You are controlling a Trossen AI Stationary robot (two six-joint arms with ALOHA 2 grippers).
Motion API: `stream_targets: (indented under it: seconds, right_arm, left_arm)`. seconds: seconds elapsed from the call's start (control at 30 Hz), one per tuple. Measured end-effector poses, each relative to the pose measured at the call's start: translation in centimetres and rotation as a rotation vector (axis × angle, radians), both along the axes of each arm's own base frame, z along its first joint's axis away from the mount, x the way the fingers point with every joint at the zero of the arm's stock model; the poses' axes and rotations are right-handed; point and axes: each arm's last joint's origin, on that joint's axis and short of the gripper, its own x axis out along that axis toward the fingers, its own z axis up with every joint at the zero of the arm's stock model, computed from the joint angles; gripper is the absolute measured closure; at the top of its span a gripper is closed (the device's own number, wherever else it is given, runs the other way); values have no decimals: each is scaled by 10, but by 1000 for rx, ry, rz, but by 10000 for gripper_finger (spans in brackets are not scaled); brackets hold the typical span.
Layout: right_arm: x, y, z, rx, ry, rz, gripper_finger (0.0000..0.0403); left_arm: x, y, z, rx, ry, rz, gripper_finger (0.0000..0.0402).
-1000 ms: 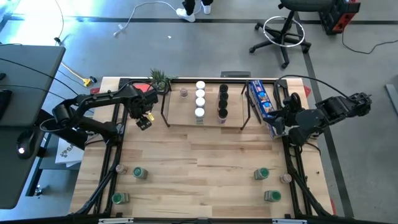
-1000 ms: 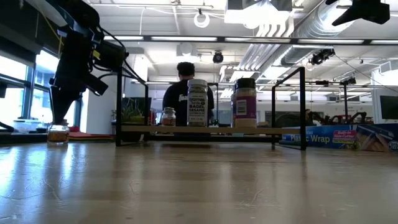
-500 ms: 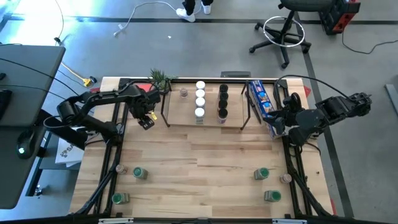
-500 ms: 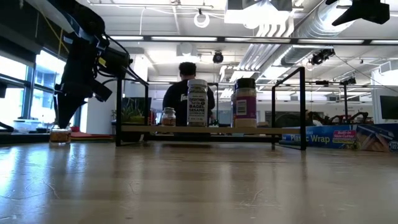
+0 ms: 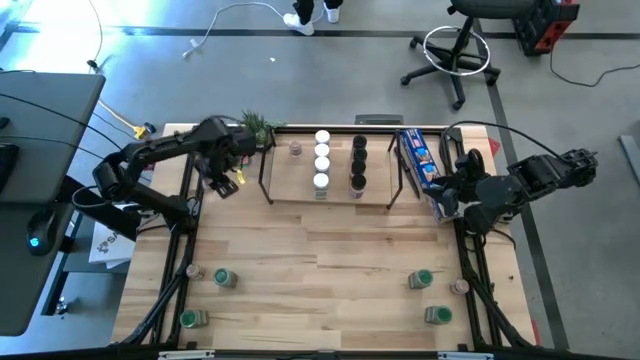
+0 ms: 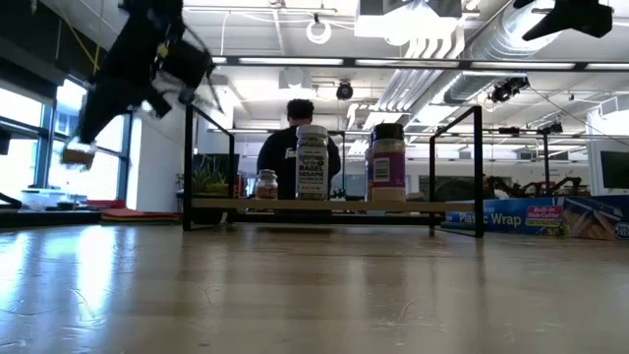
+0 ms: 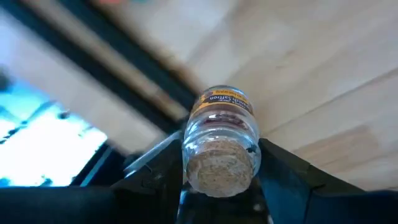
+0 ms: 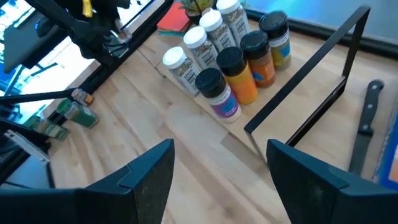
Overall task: Shelf spices
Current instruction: Put the brown seasoning bottle on the shelf aligned with the other brown seasoning bottles
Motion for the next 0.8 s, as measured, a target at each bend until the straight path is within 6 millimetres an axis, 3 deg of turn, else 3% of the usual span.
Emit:
stream_targets:
  seconds: [0.1,0.3,0.47,0.53,0.63,0.8]
  right_arm:
    - [0,-1,0,-40,1,-3,153]
    - [0,-1,0,-52,6,4,153]
    - [0,-1,0,-80,19,27,153]
    - [0,-1,0,-83,21,32,153]
    - [0,-1,0,-82,21,32,153]
    - [0,0,0,-67,23,41,153]
  left_arm:
    - [12,10,39,149,-133,20,236]
    - [27,22,136,427,-454,113,236]
    - [45,25,200,531,-768,122,236]
    - [63,27,209,496,-820,117,236]
    - [99,32,204,412,-814,77,236]
    - [156,46,162,203,-746,-3,236]
